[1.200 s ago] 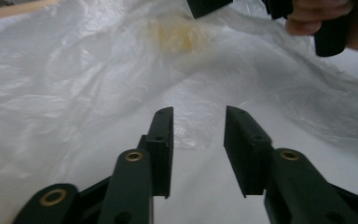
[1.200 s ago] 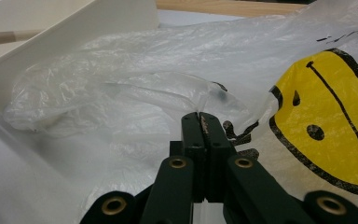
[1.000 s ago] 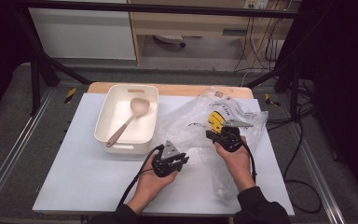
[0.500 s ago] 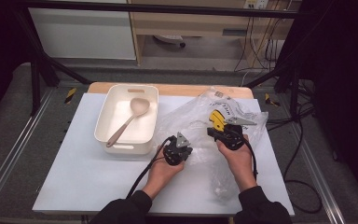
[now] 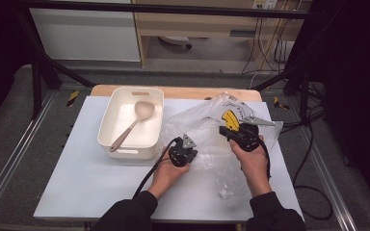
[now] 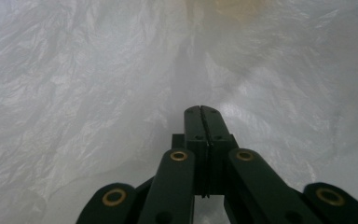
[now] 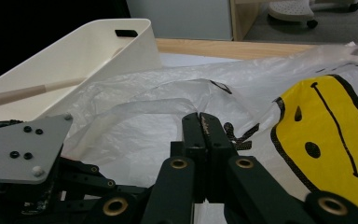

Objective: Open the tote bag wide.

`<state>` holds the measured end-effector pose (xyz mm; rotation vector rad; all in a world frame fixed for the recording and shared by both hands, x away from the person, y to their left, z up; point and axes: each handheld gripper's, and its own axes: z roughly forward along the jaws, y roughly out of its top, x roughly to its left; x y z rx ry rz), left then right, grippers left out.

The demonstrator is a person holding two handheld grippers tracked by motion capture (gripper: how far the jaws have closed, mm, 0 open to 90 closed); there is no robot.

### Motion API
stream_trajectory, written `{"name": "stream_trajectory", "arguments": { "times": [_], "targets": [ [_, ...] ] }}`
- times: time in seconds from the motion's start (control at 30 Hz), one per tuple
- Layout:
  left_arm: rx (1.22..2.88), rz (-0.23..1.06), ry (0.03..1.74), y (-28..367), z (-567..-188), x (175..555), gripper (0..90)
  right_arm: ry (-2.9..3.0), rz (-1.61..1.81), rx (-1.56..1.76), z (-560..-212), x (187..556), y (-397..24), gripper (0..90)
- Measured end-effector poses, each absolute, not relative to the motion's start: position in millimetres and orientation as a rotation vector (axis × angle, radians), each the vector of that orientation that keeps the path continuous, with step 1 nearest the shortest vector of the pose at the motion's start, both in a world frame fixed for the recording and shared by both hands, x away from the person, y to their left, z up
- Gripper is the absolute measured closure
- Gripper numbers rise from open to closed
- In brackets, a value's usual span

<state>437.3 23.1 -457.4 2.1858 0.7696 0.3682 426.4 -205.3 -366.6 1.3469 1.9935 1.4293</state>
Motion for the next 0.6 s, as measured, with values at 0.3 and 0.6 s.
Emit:
{"name": "stream_trajectory", "arguments": {
  "times": [0.3, 0.6],
  "targets": [
    [2.193, 0.350, 0.757, 24, -457, 442, 90.0, 1.962, 1.450, 1.339, -354, 427, -208, 90.0],
    [2.194, 0.354, 0.753, 24, -457, 443, 90.0, 1.910, 1.510, 1.321, -332, 427, -210, 90.0]
  ]
}}
